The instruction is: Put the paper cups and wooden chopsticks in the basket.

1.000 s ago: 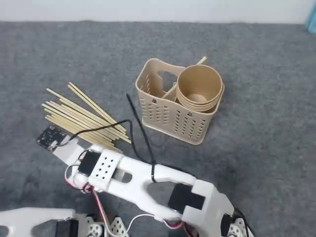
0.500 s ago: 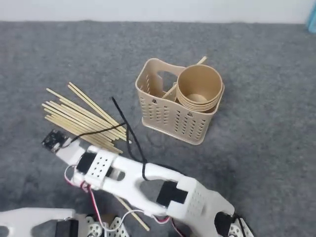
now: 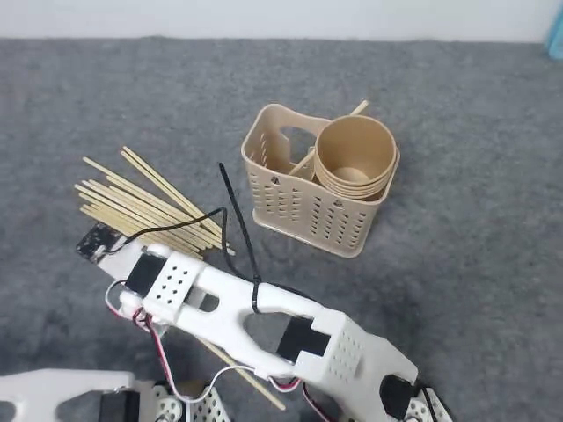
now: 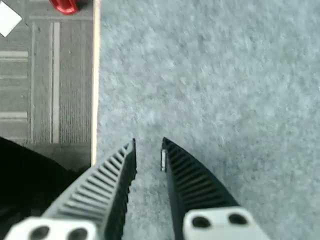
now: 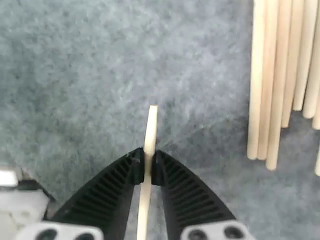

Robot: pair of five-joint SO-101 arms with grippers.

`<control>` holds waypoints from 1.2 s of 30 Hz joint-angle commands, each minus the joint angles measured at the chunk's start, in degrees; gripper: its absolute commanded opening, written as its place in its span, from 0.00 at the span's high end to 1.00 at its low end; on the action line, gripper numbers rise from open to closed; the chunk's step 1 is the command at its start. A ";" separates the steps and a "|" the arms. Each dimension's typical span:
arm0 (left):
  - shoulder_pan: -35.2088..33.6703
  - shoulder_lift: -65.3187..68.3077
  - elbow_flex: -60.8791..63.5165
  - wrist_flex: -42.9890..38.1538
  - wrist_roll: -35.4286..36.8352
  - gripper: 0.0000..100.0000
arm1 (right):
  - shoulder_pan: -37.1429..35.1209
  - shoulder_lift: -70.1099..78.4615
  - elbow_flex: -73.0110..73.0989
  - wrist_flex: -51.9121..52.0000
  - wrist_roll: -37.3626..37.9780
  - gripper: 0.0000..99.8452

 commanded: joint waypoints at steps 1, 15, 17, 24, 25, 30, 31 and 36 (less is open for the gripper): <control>2.46 -1.49 -6.02 5.89 0.88 0.92 | 0.48 -4.62 -3.60 4.00 2.55 0.99; 15.30 -7.30 -13.23 18.73 4.13 0.98 | 4.62 -28.79 -3.52 13.23 12.75 0.99; 16.88 -11.87 -9.45 18.81 4.13 0.98 | 5.49 -34.15 -3.52 13.76 14.86 0.99; 25.05 -33.32 15.78 17.76 2.02 0.98 | 8.40 -52.35 -3.52 11.74 21.71 0.99; 26.11 -35.96 20.18 16.44 2.02 0.98 | 9.27 -54.29 -3.52 10.77 21.54 0.99; 29.89 -49.67 44.18 6.86 2.37 0.98 | 14.64 -61.49 -3.52 5.67 21.45 0.99; 30.77 -52.66 49.36 4.92 2.37 0.98 | 15.25 -62.46 -3.52 4.79 21.45 0.99; 35.69 -68.66 73.36 -6.15 2.37 0.98 | 18.59 -65.98 -3.52 -0.92 21.45 0.99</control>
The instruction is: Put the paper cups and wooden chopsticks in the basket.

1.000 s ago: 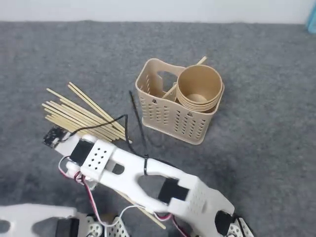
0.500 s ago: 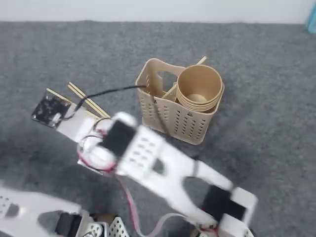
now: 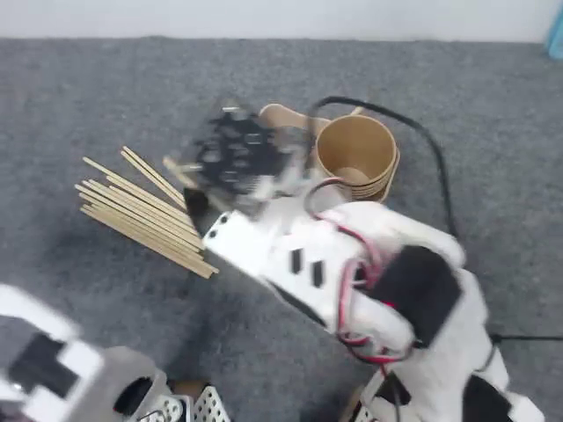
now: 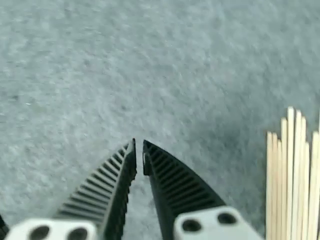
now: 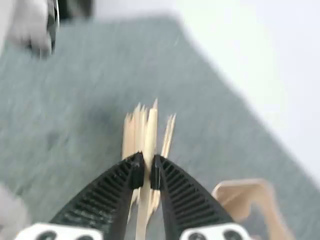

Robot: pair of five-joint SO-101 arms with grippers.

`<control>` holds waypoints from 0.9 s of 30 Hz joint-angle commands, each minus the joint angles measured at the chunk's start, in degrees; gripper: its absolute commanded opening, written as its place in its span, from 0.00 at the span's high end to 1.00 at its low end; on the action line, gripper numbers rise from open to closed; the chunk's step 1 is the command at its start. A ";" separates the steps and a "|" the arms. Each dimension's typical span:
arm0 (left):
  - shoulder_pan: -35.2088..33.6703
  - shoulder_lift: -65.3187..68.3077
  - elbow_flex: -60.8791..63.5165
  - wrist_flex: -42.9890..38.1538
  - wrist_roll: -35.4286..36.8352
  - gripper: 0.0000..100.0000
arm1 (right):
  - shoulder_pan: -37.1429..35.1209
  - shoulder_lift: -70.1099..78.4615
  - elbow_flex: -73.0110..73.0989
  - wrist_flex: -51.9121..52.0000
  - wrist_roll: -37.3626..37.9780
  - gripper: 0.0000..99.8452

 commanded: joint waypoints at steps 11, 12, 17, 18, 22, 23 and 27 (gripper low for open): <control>9.14 -29.63 43.82 -21.27 -0.97 0.98 | 14.20 -2.77 -2.99 -24.57 0.70 0.99; 9.49 -29.71 46.02 -23.03 -0.97 0.98 | 15.16 -2.24 -2.99 -26.86 0.70 0.99; 13.19 -29.98 57.98 -32.70 -0.88 0.98 | 20.00 1.45 -2.99 -35.03 0.70 0.99; 14.24 -30.07 59.91 -34.46 -0.88 0.98 | 20.97 2.15 -2.99 -35.74 0.70 0.99; 16.70 -30.07 63.52 -39.47 -0.97 0.98 | 24.22 4.79 -2.99 -36.44 0.18 0.99; 16.79 -30.07 63.60 -40.18 -0.88 0.98 | 25.10 5.58 -2.99 -36.53 -1.23 0.99; 16.97 -30.07 63.78 -41.49 -0.97 0.98 | 28.35 8.66 -2.99 -38.02 -9.76 0.99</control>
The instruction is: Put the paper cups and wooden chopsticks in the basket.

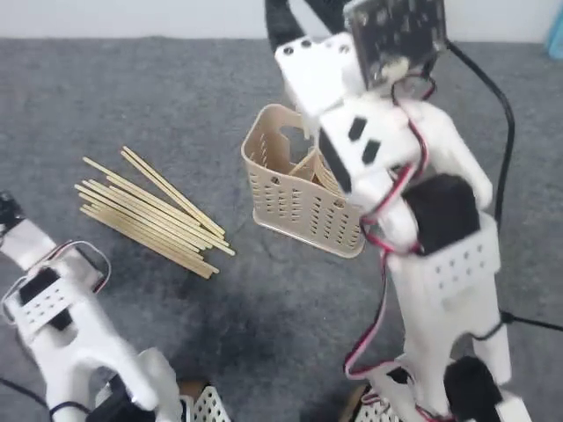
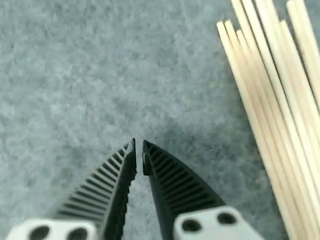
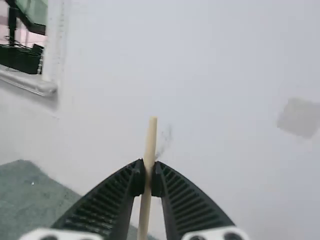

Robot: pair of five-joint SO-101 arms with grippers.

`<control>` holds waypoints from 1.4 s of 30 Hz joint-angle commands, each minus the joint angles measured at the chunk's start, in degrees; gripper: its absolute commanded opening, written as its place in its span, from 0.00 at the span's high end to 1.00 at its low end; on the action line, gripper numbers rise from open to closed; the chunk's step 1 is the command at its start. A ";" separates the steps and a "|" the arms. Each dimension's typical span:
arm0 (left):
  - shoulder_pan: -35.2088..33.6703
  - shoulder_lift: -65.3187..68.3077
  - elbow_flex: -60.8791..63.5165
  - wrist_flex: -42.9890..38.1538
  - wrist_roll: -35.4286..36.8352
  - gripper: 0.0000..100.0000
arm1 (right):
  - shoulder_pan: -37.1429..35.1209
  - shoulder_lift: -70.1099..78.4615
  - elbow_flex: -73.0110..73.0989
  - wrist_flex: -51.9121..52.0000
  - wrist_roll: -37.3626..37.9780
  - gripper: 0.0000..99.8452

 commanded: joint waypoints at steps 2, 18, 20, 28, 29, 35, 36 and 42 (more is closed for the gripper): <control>0.62 -2.20 0.57 -2.02 -0.62 0.98 | 3.56 2.24 -2.90 -2.07 -9.32 0.99; 1.76 -2.29 1.19 -3.08 -0.79 0.98 | 3.47 -3.56 23.82 -14.11 -14.95 0.99; 1.76 -2.29 1.19 -3.08 -0.79 0.98 | 3.47 -7.52 33.23 -22.55 -14.68 0.99; 1.85 -2.29 1.19 -3.16 -0.79 0.98 | 0.57 -24.13 60.75 -33.54 -14.77 0.99; 1.93 -2.29 1.19 -3.16 -0.79 0.98 | 0.13 -25.89 62.95 -33.54 -14.68 0.99; 3.34 -2.29 1.63 -3.16 -0.79 0.98 | -3.30 -33.54 75.16 -33.54 -14.51 0.99; 3.34 -2.29 1.63 -3.16 -0.79 0.98 | -3.56 -34.24 76.84 -33.80 -14.51 0.99; 3.34 -2.29 1.71 -3.16 -0.79 0.98 | -5.14 -35.21 83.25 -34.07 -14.51 0.99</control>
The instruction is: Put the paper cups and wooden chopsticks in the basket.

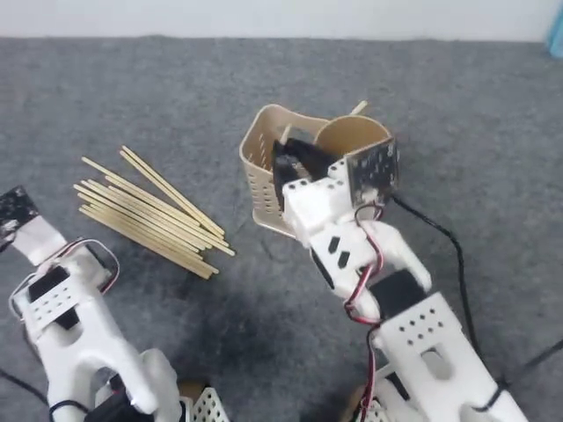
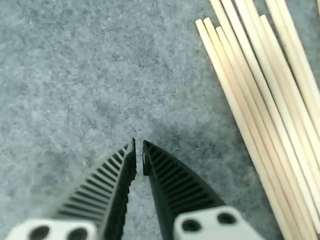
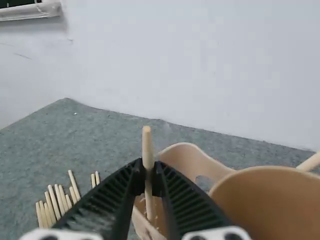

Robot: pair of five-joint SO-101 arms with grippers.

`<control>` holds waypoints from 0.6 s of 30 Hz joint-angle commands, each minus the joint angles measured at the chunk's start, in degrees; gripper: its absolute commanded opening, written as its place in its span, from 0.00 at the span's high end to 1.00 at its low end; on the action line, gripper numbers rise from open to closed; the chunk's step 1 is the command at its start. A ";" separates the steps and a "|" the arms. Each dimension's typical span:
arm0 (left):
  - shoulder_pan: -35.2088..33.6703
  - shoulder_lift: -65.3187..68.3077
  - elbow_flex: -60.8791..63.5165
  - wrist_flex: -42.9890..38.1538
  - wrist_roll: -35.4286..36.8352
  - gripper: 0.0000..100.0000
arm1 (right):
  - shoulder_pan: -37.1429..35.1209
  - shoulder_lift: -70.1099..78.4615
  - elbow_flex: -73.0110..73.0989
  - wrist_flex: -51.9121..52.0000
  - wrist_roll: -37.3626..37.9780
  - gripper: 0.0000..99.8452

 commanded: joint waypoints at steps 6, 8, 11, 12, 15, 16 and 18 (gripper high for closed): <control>0.44 -2.20 -0.13 -1.23 -0.70 0.98 | -1.01 -0.57 1.14 -0.57 3.69 0.92; 0.44 -2.20 -0.13 -1.23 -0.70 0.98 | -1.54 -0.75 0.88 -0.57 4.13 0.87; 0.53 -2.20 -0.13 -1.23 -0.70 0.98 | -2.07 -1.27 -1.32 0.48 4.13 0.84; 0.53 -2.20 -0.13 -1.23 -0.70 0.98 | -2.07 -1.54 -2.99 2.07 3.87 0.84; 0.53 -2.20 -0.13 -1.23 -0.70 0.98 | -2.07 -4.18 -9.32 11.12 3.78 0.84; 0.53 -2.20 -0.13 -1.23 -0.79 0.98 | -2.07 -5.49 -11.52 14.46 3.78 0.84; 0.53 -2.11 -0.13 -1.23 -0.79 0.98 | -2.07 -8.75 -15.82 21.32 3.69 0.84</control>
